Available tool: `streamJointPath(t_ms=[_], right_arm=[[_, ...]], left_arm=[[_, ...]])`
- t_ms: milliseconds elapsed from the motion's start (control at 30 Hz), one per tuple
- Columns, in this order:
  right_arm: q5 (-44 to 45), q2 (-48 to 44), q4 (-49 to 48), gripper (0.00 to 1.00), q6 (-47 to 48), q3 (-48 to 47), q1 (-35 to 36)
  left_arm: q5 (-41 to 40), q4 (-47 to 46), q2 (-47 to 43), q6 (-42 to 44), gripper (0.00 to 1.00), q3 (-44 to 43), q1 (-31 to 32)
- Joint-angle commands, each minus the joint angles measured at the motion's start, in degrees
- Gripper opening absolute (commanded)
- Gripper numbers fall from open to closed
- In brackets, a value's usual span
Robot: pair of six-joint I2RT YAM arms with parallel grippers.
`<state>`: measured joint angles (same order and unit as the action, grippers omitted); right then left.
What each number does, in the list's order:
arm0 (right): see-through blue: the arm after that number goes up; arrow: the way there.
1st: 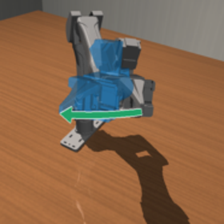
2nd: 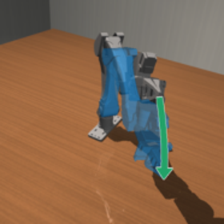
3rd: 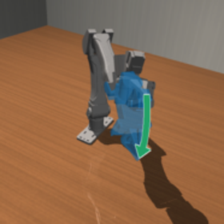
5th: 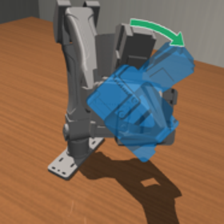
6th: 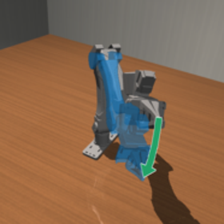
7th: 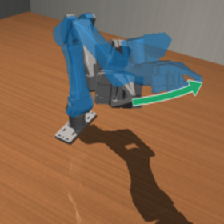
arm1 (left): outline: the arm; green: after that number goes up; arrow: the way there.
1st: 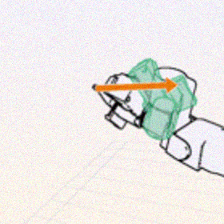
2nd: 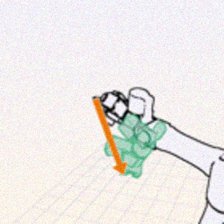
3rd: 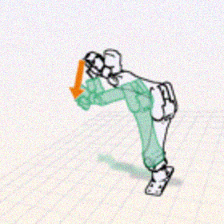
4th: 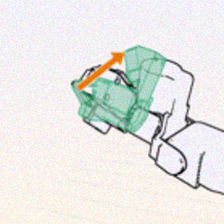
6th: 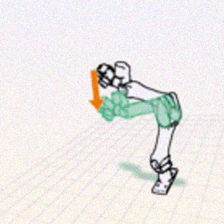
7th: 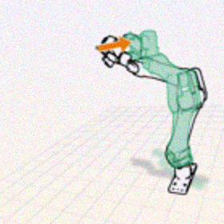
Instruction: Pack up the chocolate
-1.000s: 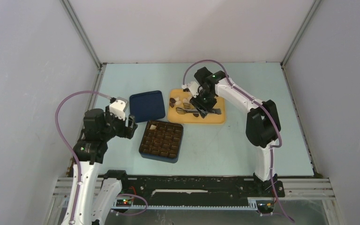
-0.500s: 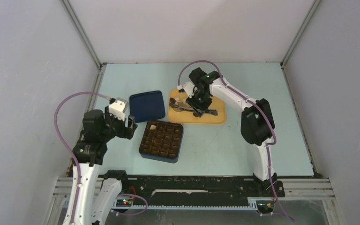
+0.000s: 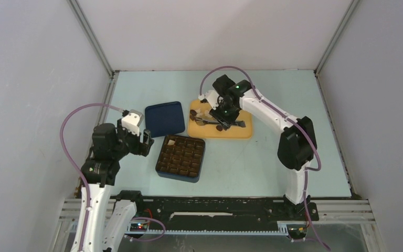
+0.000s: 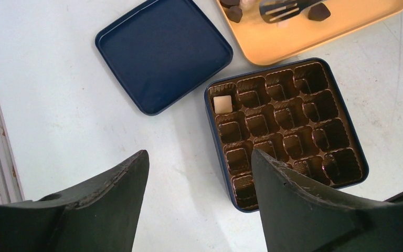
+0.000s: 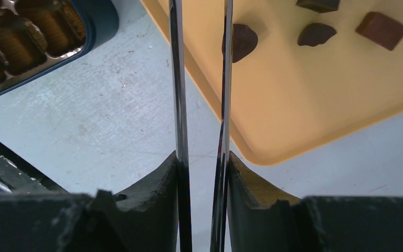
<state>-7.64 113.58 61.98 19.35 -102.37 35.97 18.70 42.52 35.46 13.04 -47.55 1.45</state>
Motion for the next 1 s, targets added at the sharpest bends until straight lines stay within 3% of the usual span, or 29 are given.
streamJointPath(t_ms=[0, 267, 567, 967], right_arm=[[-0.52, -5.85, -1.46, 0.27, 0.02, 0.14, 0.26], [-6.5, -8.94, -0.91, 0.27, 0.32, 1.11, 3.33], [-8.49, -6.28, 0.31, 0.27, 1.39, -0.4, 10.2], [-7.98, -2.35, 0.34, 0.33, 1.11, -2.91, 10.97]], left_arm=[[1.25, -1.7, -0.48, -0.23, 0.76, 1.75, -0.66], [1.43, -1.83, -0.31, -0.21, 0.77, 2.0, -0.84], [1.55, -1.64, -0.55, -0.27, 0.77, 2.01, -1.19], [1.83, -1.85, -0.66, -0.06, 0.77, 2.47, -1.28]])
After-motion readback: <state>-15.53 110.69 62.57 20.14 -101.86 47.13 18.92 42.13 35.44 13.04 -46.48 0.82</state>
